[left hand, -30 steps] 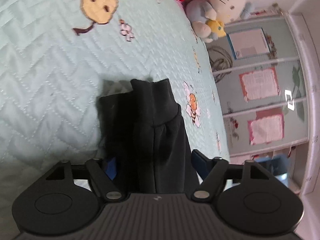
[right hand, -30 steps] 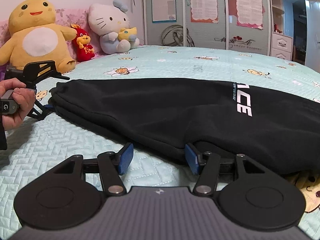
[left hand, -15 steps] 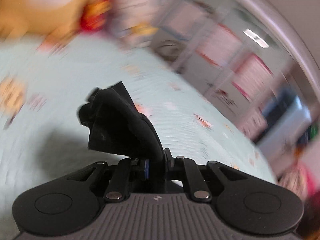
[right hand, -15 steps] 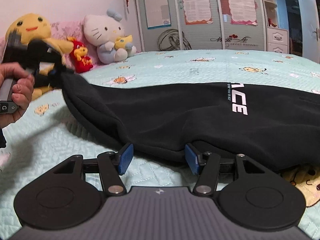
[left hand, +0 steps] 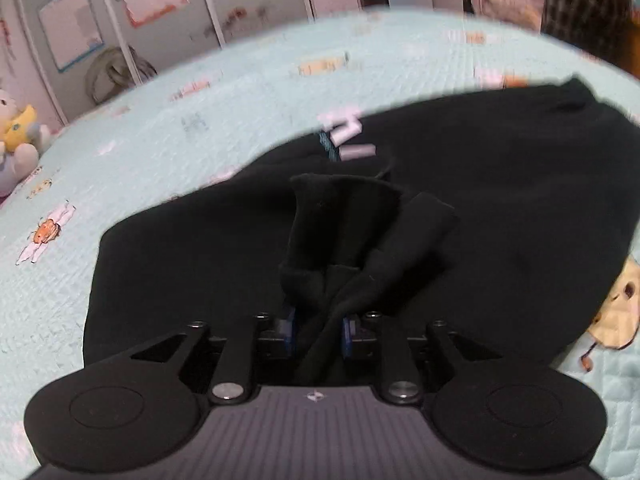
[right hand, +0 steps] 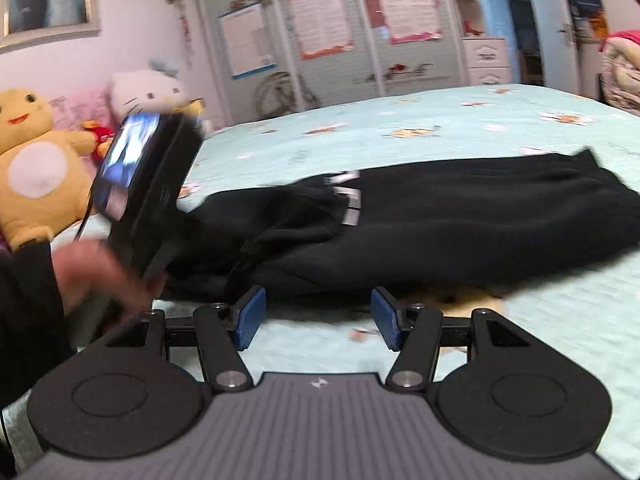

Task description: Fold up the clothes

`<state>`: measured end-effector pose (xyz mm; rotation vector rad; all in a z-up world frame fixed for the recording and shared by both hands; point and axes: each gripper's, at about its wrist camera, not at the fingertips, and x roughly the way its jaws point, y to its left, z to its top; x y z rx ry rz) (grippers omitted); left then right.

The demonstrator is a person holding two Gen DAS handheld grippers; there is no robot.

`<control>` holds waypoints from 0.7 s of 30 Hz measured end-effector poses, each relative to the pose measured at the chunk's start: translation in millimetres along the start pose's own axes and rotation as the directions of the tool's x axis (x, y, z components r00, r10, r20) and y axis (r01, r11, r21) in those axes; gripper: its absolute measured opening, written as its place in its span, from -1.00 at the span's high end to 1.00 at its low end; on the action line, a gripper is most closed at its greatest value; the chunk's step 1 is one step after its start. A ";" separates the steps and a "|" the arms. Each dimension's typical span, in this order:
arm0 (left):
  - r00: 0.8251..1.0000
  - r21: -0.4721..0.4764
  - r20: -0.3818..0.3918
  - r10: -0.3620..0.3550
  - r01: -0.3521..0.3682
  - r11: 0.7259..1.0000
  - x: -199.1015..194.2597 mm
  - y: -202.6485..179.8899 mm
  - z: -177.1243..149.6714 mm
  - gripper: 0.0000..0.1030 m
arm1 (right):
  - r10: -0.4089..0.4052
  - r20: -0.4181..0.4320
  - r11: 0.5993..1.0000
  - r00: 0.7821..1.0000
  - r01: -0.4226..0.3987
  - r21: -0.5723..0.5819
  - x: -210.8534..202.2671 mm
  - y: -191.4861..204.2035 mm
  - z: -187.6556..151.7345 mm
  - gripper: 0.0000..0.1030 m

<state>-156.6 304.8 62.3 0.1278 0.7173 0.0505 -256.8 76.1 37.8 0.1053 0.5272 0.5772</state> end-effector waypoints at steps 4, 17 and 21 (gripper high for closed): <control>1.000 -0.065 0.012 -0.026 0.027 0.998 -5.9 -0.9 -7.6 0.15 | 0.006 0.023 1.000 1.000 -0.006 0.009 -4.7 -1.6 3.5 -0.14; 0.996 -0.378 0.084 -0.026 0.056 0.924 -29.0 93.0 -43.7 -0.37 | 0.151 0.132 0.984 0.980 -0.137 -0.114 49.6 62.7 88.1 -0.13; 0.999 -0.326 0.015 -0.029 0.032 0.945 -10.3 83.8 -53.2 -0.37 | 0.138 0.052 0.982 0.989 -0.130 -0.139 118.0 84.0 113.3 0.12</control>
